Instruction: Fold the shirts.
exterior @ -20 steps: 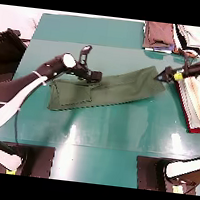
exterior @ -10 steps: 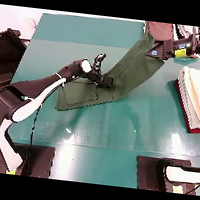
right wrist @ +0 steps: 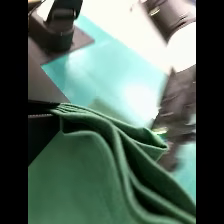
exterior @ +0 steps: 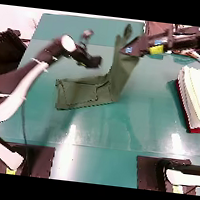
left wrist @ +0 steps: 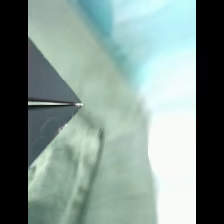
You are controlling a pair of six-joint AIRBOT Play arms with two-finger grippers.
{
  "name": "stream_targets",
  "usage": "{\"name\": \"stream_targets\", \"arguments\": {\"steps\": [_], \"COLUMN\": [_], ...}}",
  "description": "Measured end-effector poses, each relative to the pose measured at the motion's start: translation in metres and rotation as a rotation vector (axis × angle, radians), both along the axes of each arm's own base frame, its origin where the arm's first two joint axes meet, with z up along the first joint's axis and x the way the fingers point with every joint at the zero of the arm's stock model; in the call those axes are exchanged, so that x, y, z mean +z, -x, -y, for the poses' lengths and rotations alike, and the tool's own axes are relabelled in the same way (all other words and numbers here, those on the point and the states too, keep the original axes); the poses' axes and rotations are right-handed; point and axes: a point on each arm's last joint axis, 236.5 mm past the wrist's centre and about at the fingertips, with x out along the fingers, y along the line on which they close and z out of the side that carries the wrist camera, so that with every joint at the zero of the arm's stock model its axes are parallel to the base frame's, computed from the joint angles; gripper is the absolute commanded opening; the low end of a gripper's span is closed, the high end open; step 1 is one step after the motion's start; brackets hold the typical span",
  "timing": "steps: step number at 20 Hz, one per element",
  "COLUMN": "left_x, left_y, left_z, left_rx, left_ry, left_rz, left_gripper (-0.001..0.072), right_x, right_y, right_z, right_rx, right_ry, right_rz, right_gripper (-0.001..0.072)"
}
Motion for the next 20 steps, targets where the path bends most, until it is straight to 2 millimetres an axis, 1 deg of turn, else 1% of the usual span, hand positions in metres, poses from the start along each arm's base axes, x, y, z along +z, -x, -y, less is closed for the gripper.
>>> {"name": "stream_targets", "arguments": {"steps": [2,3,4,5,7,8,9,10,11,12,13,14,15,16,17,18,20], "left_x": [0.052,0.079,0.102,0.124,0.160,0.172,0.180,0.185,0.188,0.190,0.191,0.192,0.193,0.194,0.195,0.195,0.194], "left_y": [-0.009,-0.009,-0.006,-0.001,0.011,0.016,0.021,0.026,0.029,0.032,0.035,0.037,0.039,0.040,0.042,0.043,0.045], "left_z": [-0.060,-0.090,-0.116,-0.138,-0.172,-0.183,-0.191,-0.196,-0.197,-0.198,-0.195,-0.191,-0.184,-0.177,-0.170,-0.165,-0.155], "left_rx": [0.085,0.129,0.167,0.201,0.257,0.277,0.289,0.295,0.295,0.290,0.281,0.267,0.251,0.232,0.212,0.197,0.172], "left_ry": [-0.035,-0.055,-0.076,-0.090,-0.117,-0.129,-0.137,-0.144,-0.149,-0.157,-0.163,-0.167,-0.166,-0.167,-0.167,-0.169,-0.168], "left_rz": [0.091,0.140,0.184,0.224,0.292,0.317,0.332,0.338,0.341,0.343,0.346,0.352,0.356,0.362,0.367,0.371,0.374], "left_gripper": [0.0027,0.0026,0.0027,0.0027,0.0027,0.0026,0.0026,0.0026,0.0026,0.0026,0.0026,0.0027,0.0027,0.0027,0.0027,0.0027,0.0027], "right_x": [-0.011,-0.019,-0.027,-0.034,-0.047,-0.052,-0.057,-0.063,-0.072,-0.081,-0.092,-0.105,-0.119,-0.135,-0.153,-0.173,-0.210], "right_y": [0.013,0.020,0.027,0.035,0.053,0.060,0.062,0.061,0.059,0.053,0.044,0.033,0.023,0.012,0.002,-0.007,-0.014], "right_z": [-0.046,-0.074,-0.100,-0.129,-0.178,-0.194,-0.202,-0.205,-0.202,-0.192,-0.177,-0.157,-0.134,-0.109,-0.079,-0.048,0.000], "right_rx": [0.060,0.094,0.126,0.160,0.224,0.249,0.262,0.267,0.271,0.263,0.240,0.206,0.166,0.120,0.060,0.002,-0.098], "right_ry": [-0.023,-0.033,-0.042,-0.052,-0.065,-0.063,-0.052,-0.033,-0.001,0.036,0.077,0.122,0.165,0.207,0.248,0.282,0.314], "right_rz": [-0.012,-0.006,0.006,0.022,0.045,0.060,0.072,0.082,0.084,0.081,0.074,0.055,0.024,-0.014,-0.065,-0.121,-0.252], "right_gripper": [0.0026,0.0149,0.0365,0.0417,0.0407,0.0378,0.0378,0.0378,0.0378,0.0378,0.0378,0.0378,0.0380,0.0447,0.0622,0.0629,0.0627]}}
